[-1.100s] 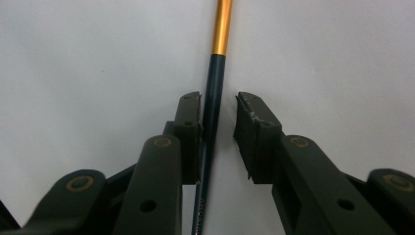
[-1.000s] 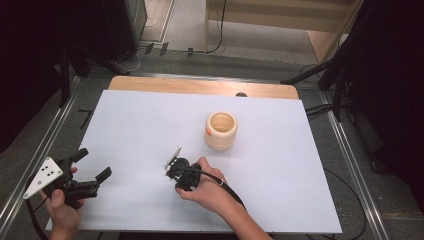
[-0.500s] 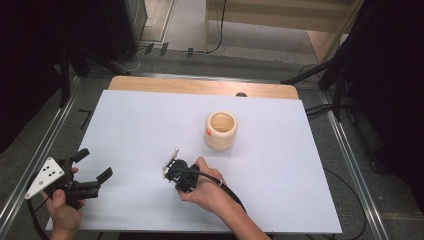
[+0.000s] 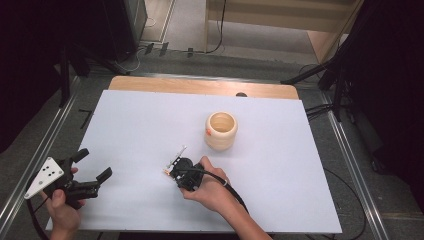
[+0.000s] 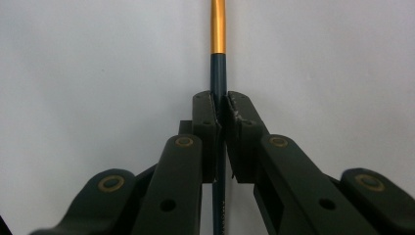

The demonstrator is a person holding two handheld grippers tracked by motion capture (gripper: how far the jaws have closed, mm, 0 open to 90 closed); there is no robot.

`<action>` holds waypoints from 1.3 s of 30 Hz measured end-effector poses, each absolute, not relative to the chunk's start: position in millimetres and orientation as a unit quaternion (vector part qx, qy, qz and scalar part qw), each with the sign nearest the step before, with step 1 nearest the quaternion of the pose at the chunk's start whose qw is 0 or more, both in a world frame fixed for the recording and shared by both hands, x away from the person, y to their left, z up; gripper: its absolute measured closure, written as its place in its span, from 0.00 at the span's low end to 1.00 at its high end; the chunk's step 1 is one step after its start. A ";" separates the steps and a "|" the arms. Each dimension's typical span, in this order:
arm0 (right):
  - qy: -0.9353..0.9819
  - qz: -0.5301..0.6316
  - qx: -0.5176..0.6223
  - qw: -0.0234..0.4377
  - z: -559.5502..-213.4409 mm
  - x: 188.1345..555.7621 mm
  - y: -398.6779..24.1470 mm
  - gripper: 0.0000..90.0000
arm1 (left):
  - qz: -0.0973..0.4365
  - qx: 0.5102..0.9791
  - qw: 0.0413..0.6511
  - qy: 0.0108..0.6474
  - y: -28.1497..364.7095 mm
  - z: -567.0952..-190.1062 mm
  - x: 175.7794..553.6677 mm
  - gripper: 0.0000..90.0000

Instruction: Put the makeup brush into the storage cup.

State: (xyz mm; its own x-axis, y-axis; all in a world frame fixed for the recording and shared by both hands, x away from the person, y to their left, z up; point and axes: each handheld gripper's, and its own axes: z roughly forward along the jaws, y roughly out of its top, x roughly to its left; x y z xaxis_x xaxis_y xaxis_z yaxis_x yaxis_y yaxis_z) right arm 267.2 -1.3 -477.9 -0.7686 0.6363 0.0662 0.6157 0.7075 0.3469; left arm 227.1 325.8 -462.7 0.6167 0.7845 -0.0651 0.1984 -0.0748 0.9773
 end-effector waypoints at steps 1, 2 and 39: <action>0.920 0.188 0.341 0.034 -477.2 266.9 -3.9 0.94 | 0.253 0.688 0.579 0.357 325.7 -462.7 227.1 0.00; 0.920 0.188 0.341 0.034 -477.2 266.9 -3.9 0.94 | 0.253 0.688 0.578 0.357 325.6 -462.7 227.0 0.00; 0.776 0.493 0.357 0.167 -470.6 271.7 -65.4 0.94 | 0.250 0.690 0.578 0.356 323.1 -464.1 228.2 0.00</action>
State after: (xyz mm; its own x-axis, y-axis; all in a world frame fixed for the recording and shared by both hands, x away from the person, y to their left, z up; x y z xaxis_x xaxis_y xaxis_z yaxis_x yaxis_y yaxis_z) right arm 271.7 -65.4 -470.6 -0.6890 0.7189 0.0921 0.3890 0.2596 0.8839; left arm 228.2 323.1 -464.1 0.6211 0.7808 -0.0678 0.2031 -0.0768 0.9762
